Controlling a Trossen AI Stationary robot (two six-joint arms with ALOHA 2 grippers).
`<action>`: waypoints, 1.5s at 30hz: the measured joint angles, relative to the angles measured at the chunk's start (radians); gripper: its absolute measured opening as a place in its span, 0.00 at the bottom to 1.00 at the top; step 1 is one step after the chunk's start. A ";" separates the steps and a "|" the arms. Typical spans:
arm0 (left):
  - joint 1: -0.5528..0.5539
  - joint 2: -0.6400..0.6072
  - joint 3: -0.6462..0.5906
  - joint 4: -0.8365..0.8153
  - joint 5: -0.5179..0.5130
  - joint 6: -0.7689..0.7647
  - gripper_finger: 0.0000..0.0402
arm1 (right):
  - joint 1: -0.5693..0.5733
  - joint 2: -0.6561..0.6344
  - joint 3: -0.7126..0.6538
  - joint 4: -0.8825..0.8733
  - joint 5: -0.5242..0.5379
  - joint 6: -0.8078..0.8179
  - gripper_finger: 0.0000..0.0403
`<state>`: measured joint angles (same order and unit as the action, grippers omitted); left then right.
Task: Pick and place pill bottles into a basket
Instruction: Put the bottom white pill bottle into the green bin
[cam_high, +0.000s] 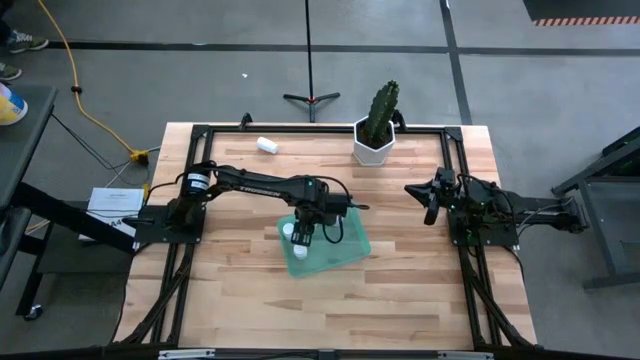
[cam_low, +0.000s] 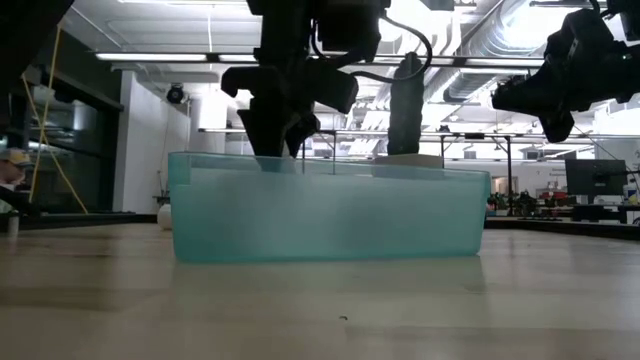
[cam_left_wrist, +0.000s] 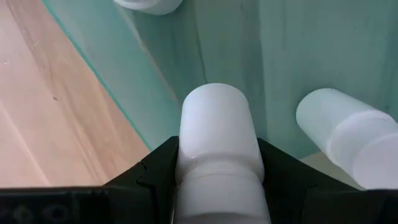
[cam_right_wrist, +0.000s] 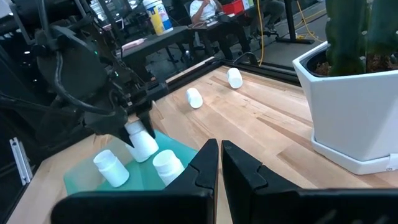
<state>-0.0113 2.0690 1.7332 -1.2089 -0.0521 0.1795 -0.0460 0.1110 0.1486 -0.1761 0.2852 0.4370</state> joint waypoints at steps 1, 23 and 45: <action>0.000 0.006 0.000 0.004 0.000 0.000 0.52 | 0.000 0.000 0.000 0.000 0.000 0.000 0.03; -0.002 0.057 -0.002 -0.047 -0.001 0.000 0.57 | 0.000 -0.001 0.000 -0.019 0.000 0.000 0.03; -0.002 0.056 -0.002 -0.050 -0.006 0.003 0.77 | 0.000 -0.001 0.000 -0.023 0.000 0.000 0.03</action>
<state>-0.0132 2.1247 1.7317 -1.2590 -0.0584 0.1826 -0.0458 0.1101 0.1490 -0.1989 0.2848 0.4370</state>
